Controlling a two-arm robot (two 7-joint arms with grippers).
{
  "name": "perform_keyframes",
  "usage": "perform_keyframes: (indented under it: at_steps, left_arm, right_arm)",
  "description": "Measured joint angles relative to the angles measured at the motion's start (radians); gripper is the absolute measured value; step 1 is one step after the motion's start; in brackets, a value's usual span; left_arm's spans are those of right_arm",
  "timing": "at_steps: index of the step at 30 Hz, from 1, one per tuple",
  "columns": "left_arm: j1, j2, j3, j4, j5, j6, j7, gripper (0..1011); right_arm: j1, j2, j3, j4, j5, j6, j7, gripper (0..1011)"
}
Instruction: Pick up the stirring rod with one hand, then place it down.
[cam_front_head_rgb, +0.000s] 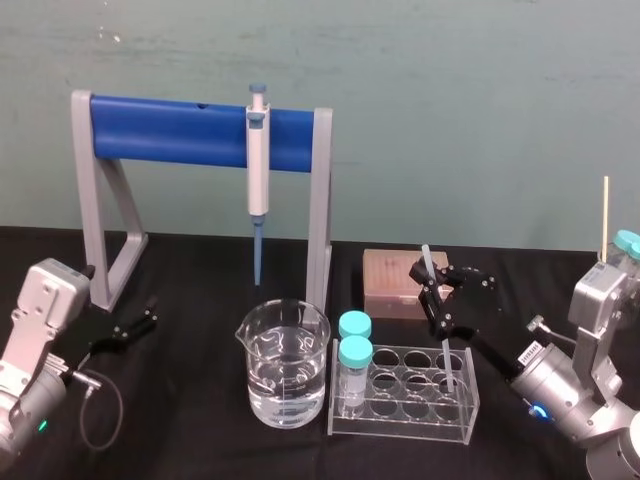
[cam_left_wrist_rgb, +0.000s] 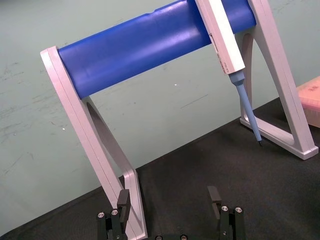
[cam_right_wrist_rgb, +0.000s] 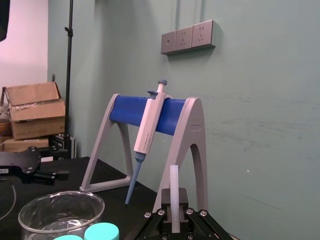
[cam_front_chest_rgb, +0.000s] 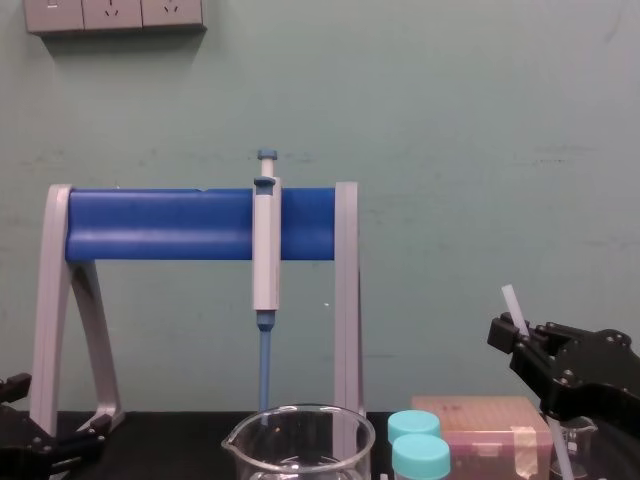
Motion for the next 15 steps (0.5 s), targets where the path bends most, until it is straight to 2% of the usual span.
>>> perform_keyframes:
  at_steps: [15]
  left_arm:
    - [0.000,0.000,0.000,0.000,0.000,0.000,0.000,1000]
  right_arm:
    - [0.000,-0.001,0.001,0.000,0.001,0.000,0.000,72]
